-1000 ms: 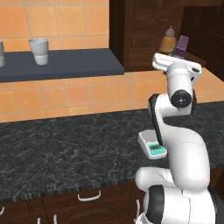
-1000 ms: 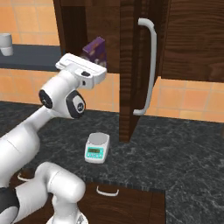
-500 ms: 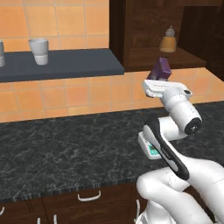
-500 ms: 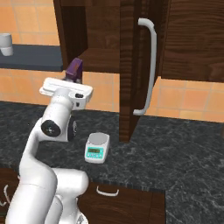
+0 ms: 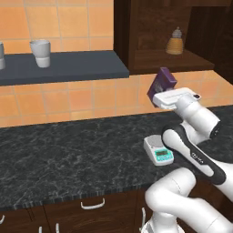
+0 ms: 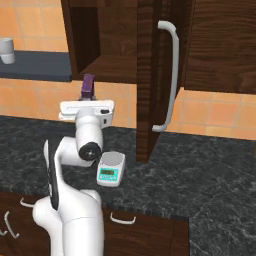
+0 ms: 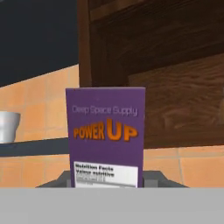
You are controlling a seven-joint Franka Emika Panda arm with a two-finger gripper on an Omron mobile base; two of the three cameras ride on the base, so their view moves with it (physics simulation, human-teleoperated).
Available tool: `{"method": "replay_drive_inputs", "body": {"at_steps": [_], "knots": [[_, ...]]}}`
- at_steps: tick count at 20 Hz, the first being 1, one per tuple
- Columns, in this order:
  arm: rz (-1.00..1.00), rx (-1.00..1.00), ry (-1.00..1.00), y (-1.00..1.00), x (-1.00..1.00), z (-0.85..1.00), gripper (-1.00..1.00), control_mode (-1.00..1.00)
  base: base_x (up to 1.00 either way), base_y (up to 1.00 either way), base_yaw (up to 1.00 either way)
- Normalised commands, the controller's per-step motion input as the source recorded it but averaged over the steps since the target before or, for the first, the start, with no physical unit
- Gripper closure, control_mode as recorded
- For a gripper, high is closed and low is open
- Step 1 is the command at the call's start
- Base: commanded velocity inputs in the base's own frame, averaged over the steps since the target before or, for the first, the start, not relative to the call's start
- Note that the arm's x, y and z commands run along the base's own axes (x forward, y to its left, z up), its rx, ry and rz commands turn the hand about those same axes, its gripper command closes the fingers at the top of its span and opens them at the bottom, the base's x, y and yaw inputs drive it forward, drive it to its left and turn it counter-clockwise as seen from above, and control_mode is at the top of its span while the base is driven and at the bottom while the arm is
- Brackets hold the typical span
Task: Pick the cereal and place it on the digital scale for weighing, and close the cabinet.
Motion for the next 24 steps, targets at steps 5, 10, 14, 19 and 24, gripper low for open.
{"method": "replay_drive_inputs", "body": {"at_steps": [5, 10, 14, 19, 24], "knots": [[0.18, -0.11, 0.12, 0.06, 0.06, -0.19, 1.0, -1.0, 0.0, 0.0, 0.0], [0.05, -0.18, 0.14, 0.25, 0.05, -0.15, 1.0, -1.0, 0.0, 0.0, 0.0], [0.03, -0.05, 0.11, -0.01, 0.05, -0.03, 1.0, -1.0, 0.0, 0.0, 0.0], [0.11, -0.03, 0.1, -0.04, 0.0, -0.42, 1.0, -1.0, 0.0, 0.0, 0.0], [0.11, -0.03, 0.04, -0.08, 0.0, -0.42, 1.0, -1.0, 0.0, 0.0, 0.0]]}}
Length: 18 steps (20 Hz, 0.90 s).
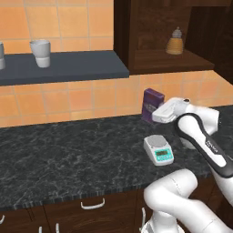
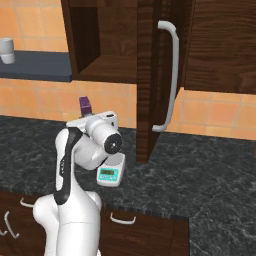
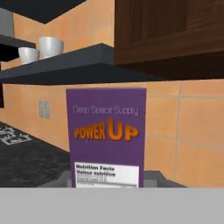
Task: Pick the cereal and place it on the digital scale for weighing, and close the cabinet.
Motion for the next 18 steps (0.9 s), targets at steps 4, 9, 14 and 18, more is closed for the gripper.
{"method": "replay_drive_inputs", "body": {"at_steps": [4, 9, 14, 18], "knots": [[0.05, 0.0, -0.03, -0.18, 0.01, -0.27, 1.0, -1.0, 0.0, 0.0, 0.0], [0.0, 0.0, 0.01, -0.28, 0.03, -0.38, 1.0, -1.0, 0.0, 0.0, 0.0], [0.0, 0.0, 0.07, -0.27, -0.04, -0.25, 1.0, -1.0, 0.0, 0.0, 0.0], [0.02, 0.0, 0.07, -0.23, -0.13, -0.29, 1.0, -1.0, 0.0, 0.0, 0.0]]}}
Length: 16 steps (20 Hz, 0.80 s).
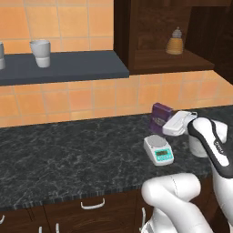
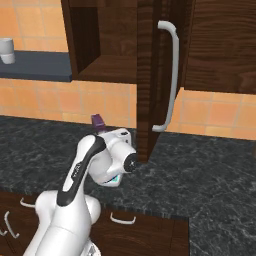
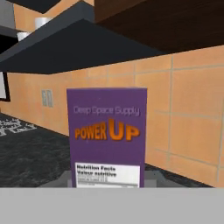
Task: Pick the cereal and place it on the digital scale for weighing, and close the cabinet.
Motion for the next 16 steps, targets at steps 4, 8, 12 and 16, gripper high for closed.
{"method": "replay_drive_inputs", "body": {"at_steps": [4, 8, 12, 16], "knots": [[0.01, 0.0, 0.08, -0.22, 0.0, -0.31, 1.0, -1.0, 0.0, 0.0, 0.0], [0.02, 0.0, 0.1, -0.22, 0.0, -0.34, 1.0, -1.0, 0.0, 0.0, 0.0], [0.04, 0.0, 0.09, -0.16, 0.0, -0.34, 1.0, -1.0, 0.0, 0.0, 0.0], [0.05, 0.0, 0.0, -0.05, 0.0, -0.24, 1.0, -1.0, 0.0, 0.0, 0.0]]}}
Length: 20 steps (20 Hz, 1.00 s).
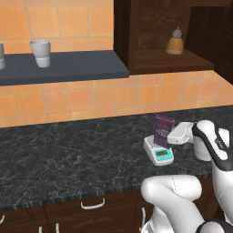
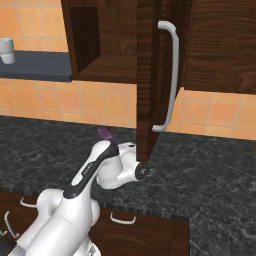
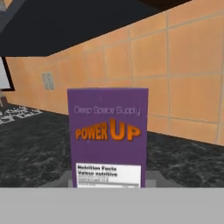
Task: Pick the cereal and place it on the digital scale for weighing, and close the cabinet.
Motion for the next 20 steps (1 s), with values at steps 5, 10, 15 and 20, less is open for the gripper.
{"method": "replay_drive_inputs", "body": {"at_steps": [5, 10, 15, 20], "knots": [[0.02, 0.0, -0.13, 0.0, 0.05, -0.05, 1.0, -1.0, 0.0, 0.0, 0.0], [0.04, 0.0, -0.04, -0.05, 0.2, -0.03, 1.0, -1.0, 0.0, 0.0, 0.0], [0.05, 0.0, 0.01, -0.01, 0.3, -0.09, 1.0, -1.0, 0.0, 0.0, 0.0], [0.06, 0.0, 0.0, -0.03, 0.18, -0.25, 1.0, -1.0, 0.0, 0.0, 0.0]]}}
